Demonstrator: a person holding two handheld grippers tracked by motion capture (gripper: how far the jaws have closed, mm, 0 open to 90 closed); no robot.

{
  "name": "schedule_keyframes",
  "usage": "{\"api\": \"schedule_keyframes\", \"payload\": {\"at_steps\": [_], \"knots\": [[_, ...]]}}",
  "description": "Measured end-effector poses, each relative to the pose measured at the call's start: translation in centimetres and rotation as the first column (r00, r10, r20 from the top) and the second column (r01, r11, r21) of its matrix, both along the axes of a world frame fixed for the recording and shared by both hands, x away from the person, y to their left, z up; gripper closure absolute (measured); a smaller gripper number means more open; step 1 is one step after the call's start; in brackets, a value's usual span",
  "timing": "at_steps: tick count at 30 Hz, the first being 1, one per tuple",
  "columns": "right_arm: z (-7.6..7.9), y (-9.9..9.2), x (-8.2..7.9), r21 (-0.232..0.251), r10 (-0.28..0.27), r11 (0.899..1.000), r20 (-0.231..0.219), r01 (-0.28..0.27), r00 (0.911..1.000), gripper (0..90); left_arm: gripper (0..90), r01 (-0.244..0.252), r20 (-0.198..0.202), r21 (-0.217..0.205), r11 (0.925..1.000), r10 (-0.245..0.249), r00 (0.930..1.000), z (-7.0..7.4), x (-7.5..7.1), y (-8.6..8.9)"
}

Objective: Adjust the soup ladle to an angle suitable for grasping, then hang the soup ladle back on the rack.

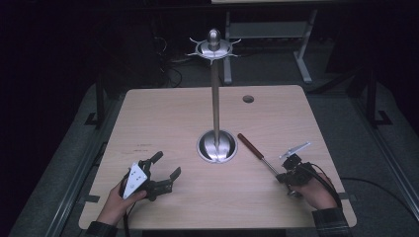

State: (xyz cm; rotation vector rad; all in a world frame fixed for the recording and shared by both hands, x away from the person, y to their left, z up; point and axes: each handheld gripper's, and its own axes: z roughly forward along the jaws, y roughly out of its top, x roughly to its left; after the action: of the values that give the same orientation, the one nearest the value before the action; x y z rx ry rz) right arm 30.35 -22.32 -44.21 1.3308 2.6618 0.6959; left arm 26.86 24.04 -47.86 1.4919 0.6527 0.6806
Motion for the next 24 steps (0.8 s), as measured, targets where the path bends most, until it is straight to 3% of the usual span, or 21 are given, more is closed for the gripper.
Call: {"api": "schedule_keyframes", "payload": {"at_steps": [3,14,18,24], "knots": [[0.0,-0.4,0.2,-0.001,-0.012,1.0,0.004,0.012,0.9999,89.8,13.8,0.0,0.0,-0.002,1.0,0.0,1.0,0.0,0.0,0.0],[0.9,-0.5,0.3,0.082,-0.01,0.997,0.02,0.009,0.9997,89.8,13.8,0.0,0.0,-0.005,1.0,0.0,1.0,0.0,0.0,0.0],[1.4,-0.5,1.2,0.121,-0.026,0.992,0.045,0.02,0.9986,85.8,13.8,0.002,0.007,0.001,1.0,-0.002,1.0,0.0,0.0,0.0],[2.0,-0.3,2.6,0.14,-0.038,0.99,0.071,0.027,0.9967,79.2,13.8,-0.002,0.005,-0.002,1.0,0.002,1.0,0.0,0.0,0.0]]}}
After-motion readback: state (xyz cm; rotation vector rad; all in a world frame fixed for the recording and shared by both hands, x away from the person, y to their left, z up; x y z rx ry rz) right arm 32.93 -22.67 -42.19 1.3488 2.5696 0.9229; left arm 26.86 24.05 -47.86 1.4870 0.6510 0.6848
